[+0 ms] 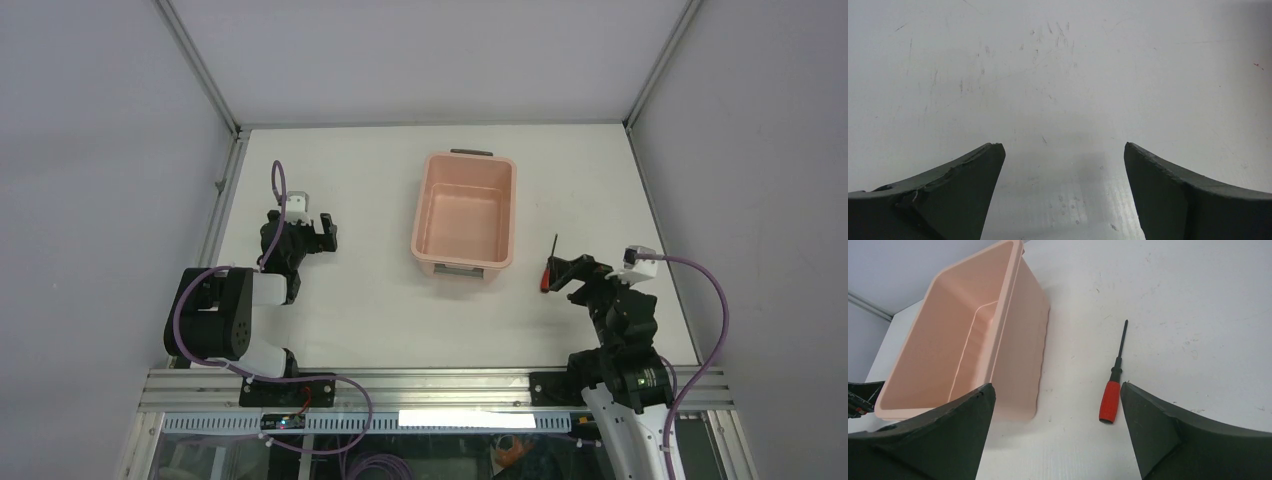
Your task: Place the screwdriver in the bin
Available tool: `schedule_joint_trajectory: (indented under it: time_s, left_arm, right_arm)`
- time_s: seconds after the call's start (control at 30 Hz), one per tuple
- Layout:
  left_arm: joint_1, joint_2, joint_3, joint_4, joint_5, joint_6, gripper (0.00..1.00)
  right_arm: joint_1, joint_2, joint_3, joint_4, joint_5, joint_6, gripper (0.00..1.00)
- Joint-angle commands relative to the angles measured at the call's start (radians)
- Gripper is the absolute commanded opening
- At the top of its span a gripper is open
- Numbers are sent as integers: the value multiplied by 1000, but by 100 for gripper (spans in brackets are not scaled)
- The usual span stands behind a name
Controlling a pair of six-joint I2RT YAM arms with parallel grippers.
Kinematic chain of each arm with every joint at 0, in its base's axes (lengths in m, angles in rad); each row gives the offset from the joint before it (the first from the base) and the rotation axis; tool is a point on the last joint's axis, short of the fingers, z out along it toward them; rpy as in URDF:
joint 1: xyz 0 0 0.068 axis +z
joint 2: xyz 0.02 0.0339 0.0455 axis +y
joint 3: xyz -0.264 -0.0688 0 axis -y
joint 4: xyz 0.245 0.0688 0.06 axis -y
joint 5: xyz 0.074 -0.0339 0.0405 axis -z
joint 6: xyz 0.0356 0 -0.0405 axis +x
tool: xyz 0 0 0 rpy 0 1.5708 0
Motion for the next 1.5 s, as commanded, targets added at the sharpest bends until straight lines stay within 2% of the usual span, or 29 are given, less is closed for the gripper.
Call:
schedule_joint_trajectory:
  time_s: [0.0,0.07,0.17,0.27,0.37,0.57,0.63,0.8,1.1,1.23,1.3,1.4,1.43,1.47]
  left_arm:
    - [10,-1,21,57,29,-9,99]
    - [10,-1,20,57,29,-9,99]
    - [10,0,20,57,29,-9,99]
    - [10,-1,20,58,29,-9,99]
    - [10,0,20,57,29,-9,99]
    - [10,-2,20,58,28,-8,99]
    - [10,0,20,57,29,-9,99]
    - [10,-1,20,57,29,-8,99]
    - [10,0,20,57,28,-9,99]
    - [10,0,20,57,29,-9,99]
    - [10,-1,20,57,28,-8,99]
    - [10,-1,20,57,28,-8,99]
    - [10,-1,20,57,29,-8,99]
    - [10,-1,20,58,29,-9,99]
  right_arm:
    - [-1,-6,16,17,51,-3,99]
    - [-1,-1,41,25,72,-2,99]
    - [-1,26,102,70,20,-50,99]
    - [-1,140,225,103,39,-87,99]
    - [-1,387,435,-9,115,-117,98]
    - [-5,982,905,-411,288,-117,99]
    - [-12,1082,955,-452,263,-115,99]
    - [-42,1278,876,-406,156,-91,96]
    - [-87,1416,567,-161,14,-37,82]
    - [-89,1519,508,-76,-70,-32,75]
    - [-92,1561,516,-92,-78,-34,69]
    - [-93,1597,535,-116,-47,-35,54]
    - [-93,1595,536,-120,-35,-36,44]
    - [-93,1591,537,-126,-31,-36,29]
